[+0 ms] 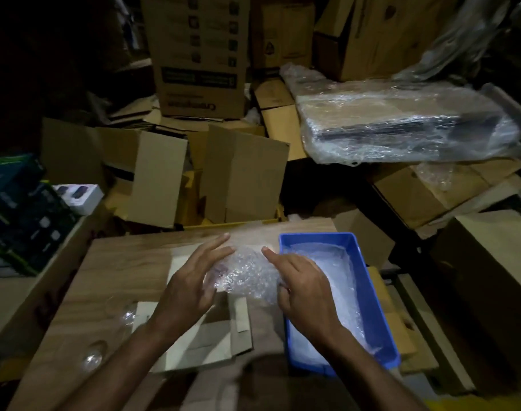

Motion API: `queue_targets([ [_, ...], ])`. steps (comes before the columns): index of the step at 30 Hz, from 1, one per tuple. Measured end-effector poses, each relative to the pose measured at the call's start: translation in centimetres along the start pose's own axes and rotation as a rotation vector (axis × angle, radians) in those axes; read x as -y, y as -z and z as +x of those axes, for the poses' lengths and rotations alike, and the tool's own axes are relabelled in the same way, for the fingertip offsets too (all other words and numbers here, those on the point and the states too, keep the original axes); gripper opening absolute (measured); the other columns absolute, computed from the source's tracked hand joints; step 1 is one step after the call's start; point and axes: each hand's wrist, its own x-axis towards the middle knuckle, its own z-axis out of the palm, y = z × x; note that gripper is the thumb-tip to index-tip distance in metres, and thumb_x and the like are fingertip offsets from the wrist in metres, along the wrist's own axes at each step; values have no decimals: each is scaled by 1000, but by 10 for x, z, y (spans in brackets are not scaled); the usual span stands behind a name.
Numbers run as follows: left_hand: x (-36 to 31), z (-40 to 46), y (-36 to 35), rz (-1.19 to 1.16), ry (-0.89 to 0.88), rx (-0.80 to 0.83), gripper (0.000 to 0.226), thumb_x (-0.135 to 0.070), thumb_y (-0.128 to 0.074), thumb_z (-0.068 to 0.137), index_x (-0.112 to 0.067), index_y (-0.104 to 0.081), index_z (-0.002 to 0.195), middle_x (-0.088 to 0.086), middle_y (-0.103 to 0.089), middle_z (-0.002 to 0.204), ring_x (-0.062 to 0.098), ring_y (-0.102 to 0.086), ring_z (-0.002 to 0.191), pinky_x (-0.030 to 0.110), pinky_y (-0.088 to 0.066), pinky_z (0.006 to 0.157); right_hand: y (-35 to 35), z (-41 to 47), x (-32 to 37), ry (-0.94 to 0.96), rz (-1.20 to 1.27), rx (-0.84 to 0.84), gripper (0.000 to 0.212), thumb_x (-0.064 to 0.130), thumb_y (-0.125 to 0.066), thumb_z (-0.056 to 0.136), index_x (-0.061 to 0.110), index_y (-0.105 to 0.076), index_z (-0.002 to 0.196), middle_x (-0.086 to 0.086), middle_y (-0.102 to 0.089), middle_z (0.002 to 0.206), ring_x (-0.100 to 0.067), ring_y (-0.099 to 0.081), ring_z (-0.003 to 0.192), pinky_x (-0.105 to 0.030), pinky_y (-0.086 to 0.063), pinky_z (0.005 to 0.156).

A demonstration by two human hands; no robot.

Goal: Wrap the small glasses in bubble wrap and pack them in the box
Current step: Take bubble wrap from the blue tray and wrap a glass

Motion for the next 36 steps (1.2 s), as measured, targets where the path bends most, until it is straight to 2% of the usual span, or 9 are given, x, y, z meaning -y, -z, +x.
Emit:
queue_targets([
  [7, 20, -34, 31, 95, -8, -41, 77, 20, -60, 74, -23, -58, 139, -15, -62, 135, 2, -61, 121, 20, -52, 96, -21, 18, 20, 78, 70, 86, 56, 19, -49, 88, 26, -57, 142, 3, -67, 111, -16, -64, 88, -29, -54, 68],
  [11, 20, -43, 39, -239, 330, -109, 52, 10, -48, 93, -24, -65, 129, -10, -73, 104, 20, -69, 70, 28, -56, 58, -21, 31, 31, -123, 304, 115, 36, 48, -69, 85, 36, -68, 119, 16, -72, 85, -1, -63, 72, -23, -51, 61],
  [14, 22, -41, 38, -384, 527, -195, 33, 4, -46, 103, -20, -68, 110, -2, -72, 69, 14, -52, 40, 22, -41, 39, -18, 46, 31, -405, 453, 473, 48, 63, -83, 70, 28, -72, 101, 16, -70, 69, -2, -65, 62, -20, -50, 57],
  [17, 38, -41, 37, -457, 740, -243, 27, -13, -47, 106, -14, -67, 88, 10, -57, 56, 12, -38, 33, 19, -30, 36, -19, 43, 19, -620, 735, 837, 38, 40, -87, 77, 10, -75, 97, -4, -78, 81, -14, -65, 69, -25, -50, 62],
  [21, 55, -49, 35, -557, 925, -241, 25, -27, -49, 106, -16, -69, 97, -1, -58, 64, 4, -36, 35, 15, -25, 34, -35, 13, 0, -755, 1065, 822, 12, 25, -79, 87, 15, -79, 93, -10, -75, 98, -18, -69, 92, -33, -50, 91],
  [25, 58, -57, 37, -546, 1025, -176, 29, -31, -50, 105, -14, -71, 96, 5, -60, 77, 3, -42, 43, 17, -30, 39, -49, 3, 2, -849, 1165, 769, 56, 47, -79, 82, 13, -70, 125, -15, -70, 125, -28, -65, 119, -42, -47, 105],
  [29, 59, -52, 44, -434, 945, 134, 34, -49, -53, 100, -25, -77, 104, -3, -70, 112, 15, -63, 100, 34, -51, 82, -57, 13, 22, -805, 1053, 773, 64, 40, -91, 70, 24, -66, 126, -6, -72, 124, -21, -70, 114, -36, -53, 101],
  [33, 56, -39, 57, -425, 980, 311, 44, -59, -62, 87, -26, -73, 113, 2, -75, 107, 19, -67, 93, 31, -51, 78, -70, 21, 39, -794, 1042, 703, 27, 12, -78, 87, 2, -68, 111, -14, -75, 98, -22, -68, 83, -28, -58, 74],
  [36, 80, -65, 79, -575, 1069, 551, 47, -39, -68, 91, -18, -60, 132, 4, -71, 123, 20, -67, 114, 36, -53, 98, -74, 19, 39, -952, 1094, 481, 14, 5, -69, 93, 7, -61, 104, -12, -73, 85, -18, -65, 68, -28, -58, 65],
])
